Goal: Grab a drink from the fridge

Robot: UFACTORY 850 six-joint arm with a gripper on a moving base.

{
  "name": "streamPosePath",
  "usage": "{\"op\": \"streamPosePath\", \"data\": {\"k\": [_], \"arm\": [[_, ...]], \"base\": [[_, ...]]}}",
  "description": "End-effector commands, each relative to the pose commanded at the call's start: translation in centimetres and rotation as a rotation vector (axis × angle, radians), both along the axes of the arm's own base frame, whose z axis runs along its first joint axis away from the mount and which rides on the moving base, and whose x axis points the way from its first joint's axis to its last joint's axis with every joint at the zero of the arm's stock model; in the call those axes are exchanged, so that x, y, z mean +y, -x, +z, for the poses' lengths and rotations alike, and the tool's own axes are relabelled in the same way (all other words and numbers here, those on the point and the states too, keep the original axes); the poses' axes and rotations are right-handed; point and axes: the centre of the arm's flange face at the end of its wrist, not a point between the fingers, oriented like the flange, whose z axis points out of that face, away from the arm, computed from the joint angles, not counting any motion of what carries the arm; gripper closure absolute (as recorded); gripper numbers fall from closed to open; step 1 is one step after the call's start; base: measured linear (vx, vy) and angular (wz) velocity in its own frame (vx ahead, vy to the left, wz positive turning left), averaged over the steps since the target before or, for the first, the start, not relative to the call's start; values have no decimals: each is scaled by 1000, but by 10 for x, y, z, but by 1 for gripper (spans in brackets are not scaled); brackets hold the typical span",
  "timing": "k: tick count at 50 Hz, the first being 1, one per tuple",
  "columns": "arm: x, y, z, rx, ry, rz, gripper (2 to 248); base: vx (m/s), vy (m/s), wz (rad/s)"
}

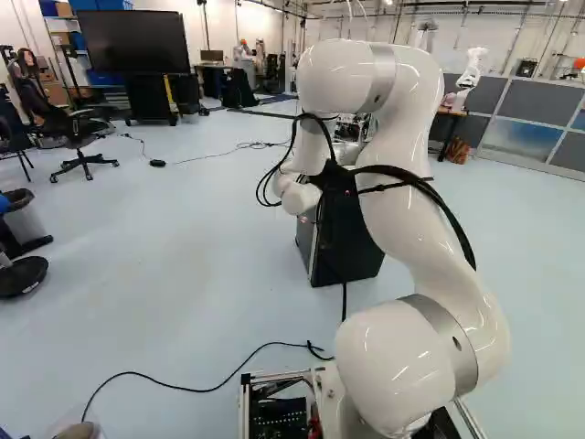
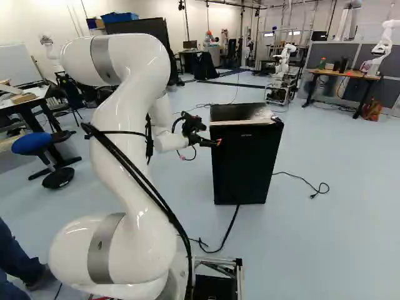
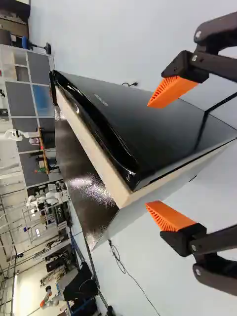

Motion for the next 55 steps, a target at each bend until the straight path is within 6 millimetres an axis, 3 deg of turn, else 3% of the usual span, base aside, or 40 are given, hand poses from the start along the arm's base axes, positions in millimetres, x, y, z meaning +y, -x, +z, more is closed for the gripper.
{"op": "streamPosePath", "data": {"k": [55], "arm": [[-20,-2,0,-2,0,-37,3]], "base": [[0,0,0]]}}
